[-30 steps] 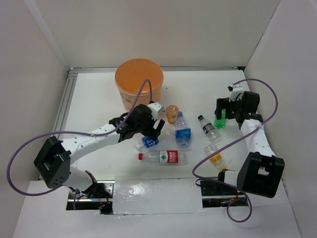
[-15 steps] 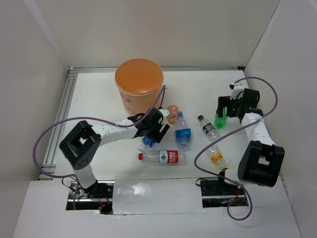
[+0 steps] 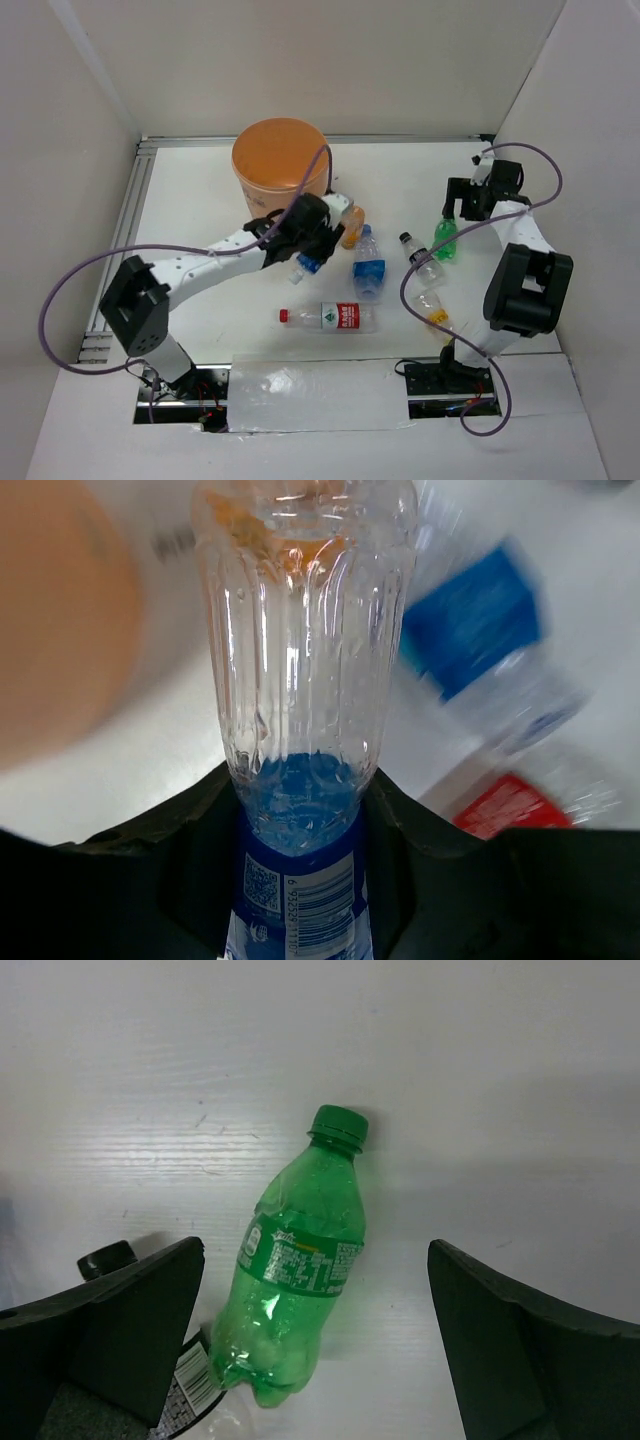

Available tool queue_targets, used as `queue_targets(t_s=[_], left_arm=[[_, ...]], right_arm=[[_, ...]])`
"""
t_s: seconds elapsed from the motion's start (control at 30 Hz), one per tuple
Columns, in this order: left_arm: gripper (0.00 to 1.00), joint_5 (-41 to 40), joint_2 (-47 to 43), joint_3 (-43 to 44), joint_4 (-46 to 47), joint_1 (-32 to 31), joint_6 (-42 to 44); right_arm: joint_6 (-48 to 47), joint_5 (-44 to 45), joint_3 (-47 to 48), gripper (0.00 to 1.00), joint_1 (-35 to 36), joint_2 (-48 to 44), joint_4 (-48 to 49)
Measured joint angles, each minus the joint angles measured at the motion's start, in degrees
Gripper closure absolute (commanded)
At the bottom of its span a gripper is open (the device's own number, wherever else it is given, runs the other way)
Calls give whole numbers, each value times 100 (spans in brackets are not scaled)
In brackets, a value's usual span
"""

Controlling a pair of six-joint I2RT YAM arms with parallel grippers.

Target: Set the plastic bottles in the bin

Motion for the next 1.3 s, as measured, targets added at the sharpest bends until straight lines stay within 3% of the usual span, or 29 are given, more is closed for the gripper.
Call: queue_targets(t_s=[0.23,0.37,0.5,0.63,0.67,0.7,0.73,0.8,0.87,0.9,1.03,1.13,1.3], left_arm=[[80,-348,-789,2277,208,120,157],[80,-769,-1047,2708,798,645,177],[80,-1220,-651,2970,1169,1248,166],[49,-1493,157,3049,1172,1641,116],[19,-1530,365,3047,1108,1698,109],[8,-1569,555,3040,1040,1746,125],[0,-1587,730,3025,953,1784,122],[0,-1609,918,2898,861,1843,74],[0,-1611,933,2750,699,1888,66],[0,-1609,920,2745,643,1897,72],[0,-1534,590,2677,601,1742,302],[0,-1311,-181,2284,542,1222,592],[0,-450,-2026,1019,330,-7,719]], right_arm=[[168,94,105,5,-11,990,-251],[199,22,105,8,-37,1231,-289],[219,-98,105,9,-48,1338,-295],[227,-221,107,11,-48,1447,-295],[238,-232,120,11,-48,1451,-293],[238,-249,129,11,-48,1460,-295],[238,-260,140,11,-48,1467,-295],[229,-275,149,15,-48,1478,-295],[221,-278,160,25,-48,1497,-295],[203,-282,168,43,-50,1515,-295],[81,-411,256,80,-72,1569,-387],[-122,-562,391,93,-96,1569,-671],[-715,-1403,1679,99,-79,1563,-1690]])
